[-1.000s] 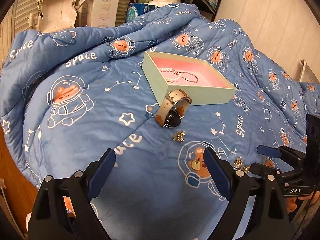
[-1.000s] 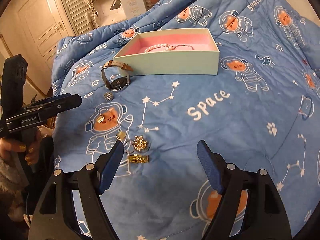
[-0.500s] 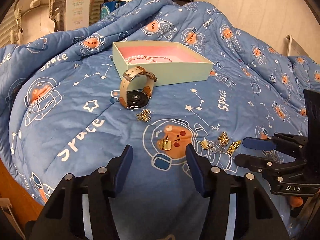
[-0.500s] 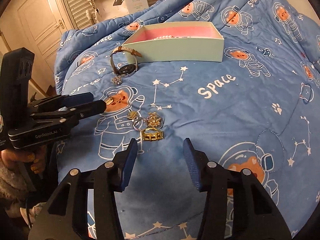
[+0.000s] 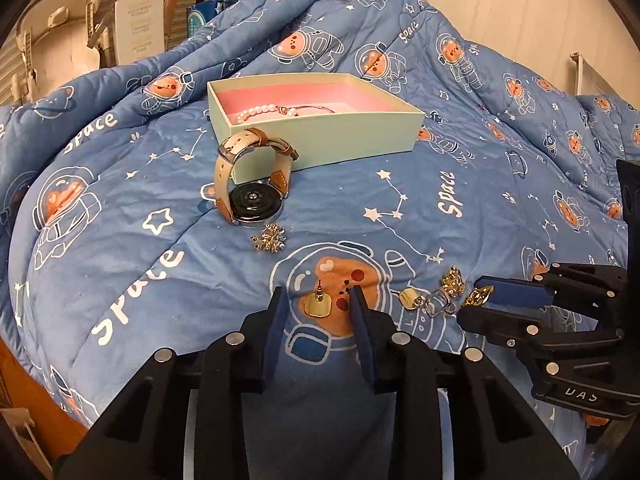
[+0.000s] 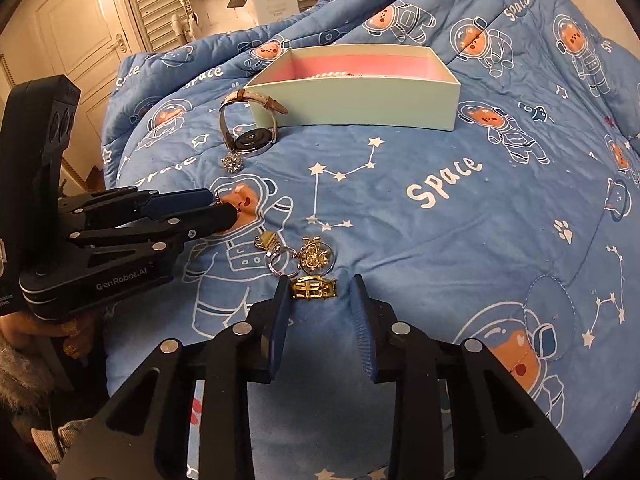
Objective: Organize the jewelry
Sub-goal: 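Grasp the small gold pendant with the left tool while the right tool grasps the gold ring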
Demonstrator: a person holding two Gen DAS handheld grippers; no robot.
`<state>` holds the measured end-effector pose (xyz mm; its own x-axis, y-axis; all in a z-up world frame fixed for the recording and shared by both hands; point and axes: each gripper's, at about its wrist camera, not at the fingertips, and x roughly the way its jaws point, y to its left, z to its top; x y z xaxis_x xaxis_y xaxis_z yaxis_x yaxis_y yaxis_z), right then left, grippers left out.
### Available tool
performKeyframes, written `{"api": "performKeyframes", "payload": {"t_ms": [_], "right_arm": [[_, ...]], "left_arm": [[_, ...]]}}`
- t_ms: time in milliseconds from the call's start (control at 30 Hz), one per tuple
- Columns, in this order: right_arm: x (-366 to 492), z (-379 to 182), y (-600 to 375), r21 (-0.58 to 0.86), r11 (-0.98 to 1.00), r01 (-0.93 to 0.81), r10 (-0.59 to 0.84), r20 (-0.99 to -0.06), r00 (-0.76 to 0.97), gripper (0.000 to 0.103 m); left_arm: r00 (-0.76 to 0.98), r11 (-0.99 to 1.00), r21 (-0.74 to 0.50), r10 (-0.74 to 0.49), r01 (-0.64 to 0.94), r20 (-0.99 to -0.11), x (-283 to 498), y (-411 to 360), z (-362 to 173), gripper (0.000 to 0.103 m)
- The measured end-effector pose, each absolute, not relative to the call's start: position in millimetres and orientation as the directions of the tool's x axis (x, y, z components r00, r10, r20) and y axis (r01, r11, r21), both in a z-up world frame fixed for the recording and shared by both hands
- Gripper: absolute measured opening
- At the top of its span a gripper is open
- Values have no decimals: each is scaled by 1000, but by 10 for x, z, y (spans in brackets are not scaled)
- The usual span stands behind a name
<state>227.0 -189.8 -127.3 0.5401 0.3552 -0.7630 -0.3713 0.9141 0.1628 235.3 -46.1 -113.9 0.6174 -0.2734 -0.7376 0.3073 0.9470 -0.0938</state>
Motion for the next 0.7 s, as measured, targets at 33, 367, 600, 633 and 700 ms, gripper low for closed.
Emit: {"api": "performKeyframes", "payload": {"t_ms": [33,367,600,633,700], "right_arm": [[2271,-1275,-1893,162,914,-372,355,-763,539,24],[2272,-1275,-1884,156,914,-373,351,-765,539,24],[2270,-1226,-1927,200,901,-384,390,-763,516,24],[2278,-1215,-1941,209,899,-385,397,-762,512,24],[2286,-1181,-1970,228,894,-386,412,-757,508,24]], "left_arm": [[617,947,-93,-274,308,-738,2353,-471,-1138,27],[610,945,-121,-290,304,-738,2356,-459,-1126,13],[594,936,-189,-337,298,-731,2347,-340,-1075,13],[592,934,-198,-343,298,-729,2345,-325,-1061,13],[591,930,-216,-358,299,-723,2343,-301,-1024,13]]}}
